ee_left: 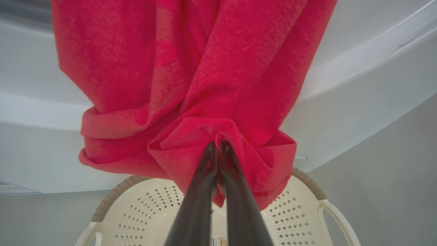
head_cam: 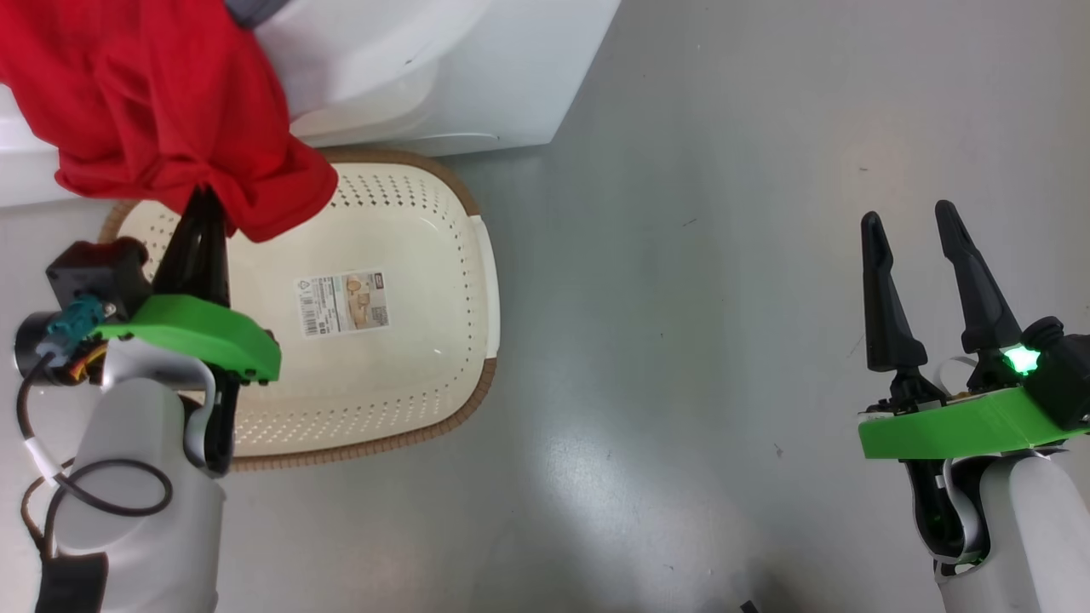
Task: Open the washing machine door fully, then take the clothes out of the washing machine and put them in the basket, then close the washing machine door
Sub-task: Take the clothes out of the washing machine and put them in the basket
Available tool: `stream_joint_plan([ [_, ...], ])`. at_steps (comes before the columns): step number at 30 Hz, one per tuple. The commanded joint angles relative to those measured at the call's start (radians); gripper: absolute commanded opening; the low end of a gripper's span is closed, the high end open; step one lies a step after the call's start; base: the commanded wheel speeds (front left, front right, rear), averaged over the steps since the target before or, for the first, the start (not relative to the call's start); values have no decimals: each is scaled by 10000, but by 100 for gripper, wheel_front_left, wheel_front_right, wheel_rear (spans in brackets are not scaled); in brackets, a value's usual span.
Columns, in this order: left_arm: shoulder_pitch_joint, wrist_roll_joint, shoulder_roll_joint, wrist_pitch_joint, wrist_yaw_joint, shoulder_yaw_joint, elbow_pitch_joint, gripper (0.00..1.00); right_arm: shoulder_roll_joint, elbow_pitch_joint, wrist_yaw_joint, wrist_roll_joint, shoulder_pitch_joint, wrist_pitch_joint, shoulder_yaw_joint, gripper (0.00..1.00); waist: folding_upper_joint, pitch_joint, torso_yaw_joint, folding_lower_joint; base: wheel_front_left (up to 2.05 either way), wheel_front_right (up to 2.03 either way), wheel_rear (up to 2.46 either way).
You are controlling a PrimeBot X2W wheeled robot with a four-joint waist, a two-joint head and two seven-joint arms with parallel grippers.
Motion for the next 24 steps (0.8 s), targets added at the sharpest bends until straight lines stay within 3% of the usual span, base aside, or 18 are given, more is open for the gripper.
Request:
stream_joint_plan([
  [1, 71, 71, 291, -47, -55, 263, -164, 38, -26, -191, 62, 59, 57, -63, 250, 100, 0, -14, -1, 0, 0, 0, 0],
  [4, 87, 14, 279, -47, -55, 268, -274, 86, -26, -165, 62, 58, 76, -63, 226, 100, 0, -65, 22, 0, 0, 0, 0],
  [7, 243, -55, 238, -47, -55, 299, -527, 100, -26, -157, 62, 24, 108, -63, 193, 100, 0, -141, 86, 0, 0, 0, 0],
  [24, 1708, -113, -50, -47, -55, 617, -2795, 100, -26, -127, 62, -369, 338, -63, -53, 100, 0, -702, 662, 0, 0, 0, 0],
])
